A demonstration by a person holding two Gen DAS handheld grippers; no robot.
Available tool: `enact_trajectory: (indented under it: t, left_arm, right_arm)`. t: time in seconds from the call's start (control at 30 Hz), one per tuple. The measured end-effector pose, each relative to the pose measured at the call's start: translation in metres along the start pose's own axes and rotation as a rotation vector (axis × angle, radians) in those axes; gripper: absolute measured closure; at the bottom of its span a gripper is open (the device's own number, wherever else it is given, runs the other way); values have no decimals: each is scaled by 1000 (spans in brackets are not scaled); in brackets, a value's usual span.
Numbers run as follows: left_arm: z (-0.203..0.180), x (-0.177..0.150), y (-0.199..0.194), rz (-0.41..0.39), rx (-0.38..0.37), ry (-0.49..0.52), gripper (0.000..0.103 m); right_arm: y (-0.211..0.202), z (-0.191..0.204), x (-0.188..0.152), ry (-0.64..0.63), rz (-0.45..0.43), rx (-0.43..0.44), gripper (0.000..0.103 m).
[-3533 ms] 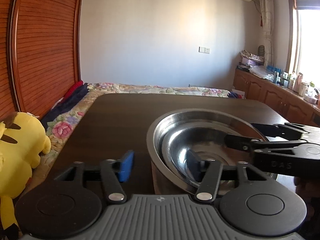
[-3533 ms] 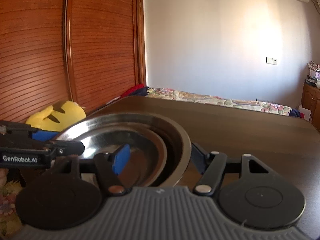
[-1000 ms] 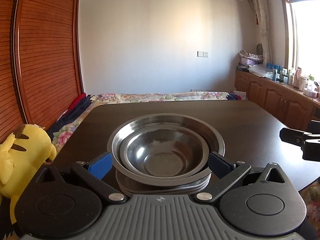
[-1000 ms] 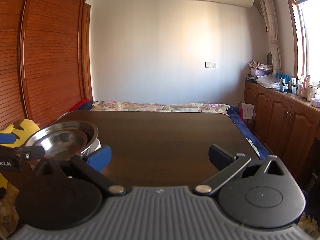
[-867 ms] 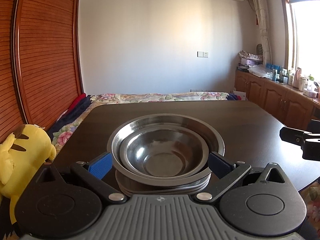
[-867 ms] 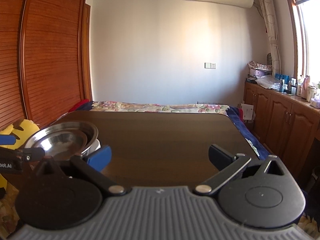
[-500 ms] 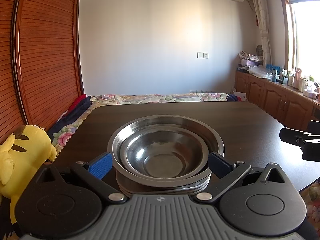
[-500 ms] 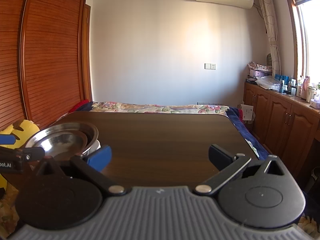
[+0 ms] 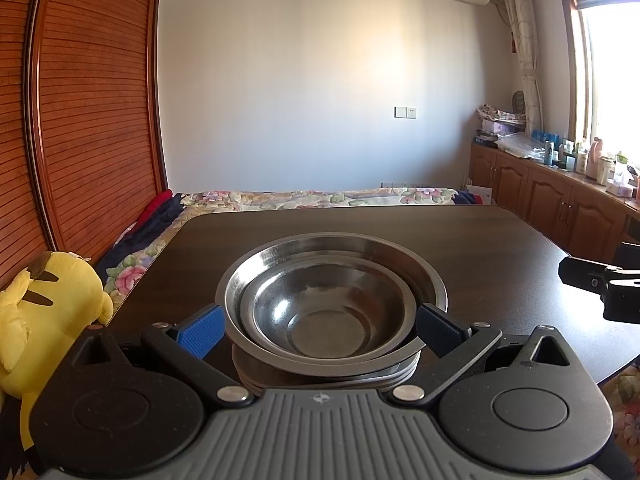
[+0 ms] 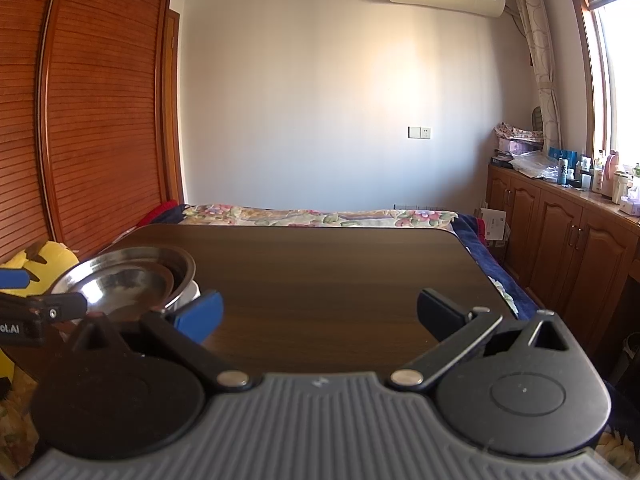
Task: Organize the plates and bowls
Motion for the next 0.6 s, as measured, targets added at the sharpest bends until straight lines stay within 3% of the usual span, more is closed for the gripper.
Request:
enact_trajectory:
  t: [0.6]
  left_arm:
    - [0,0,0,1,0,2,0]
  right_arm:
    - [1,0,0,1,-1,0,0]
Point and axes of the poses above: each gripper's, at about its wrist camera, not at the fingertips, and y roughly the way its jaws point, z to its left, x to its top, the point moved 8 cm from there along y, roughly the way its jaws point, and after that the axes turned 11 degrees about -z, right-handed, at the moved point
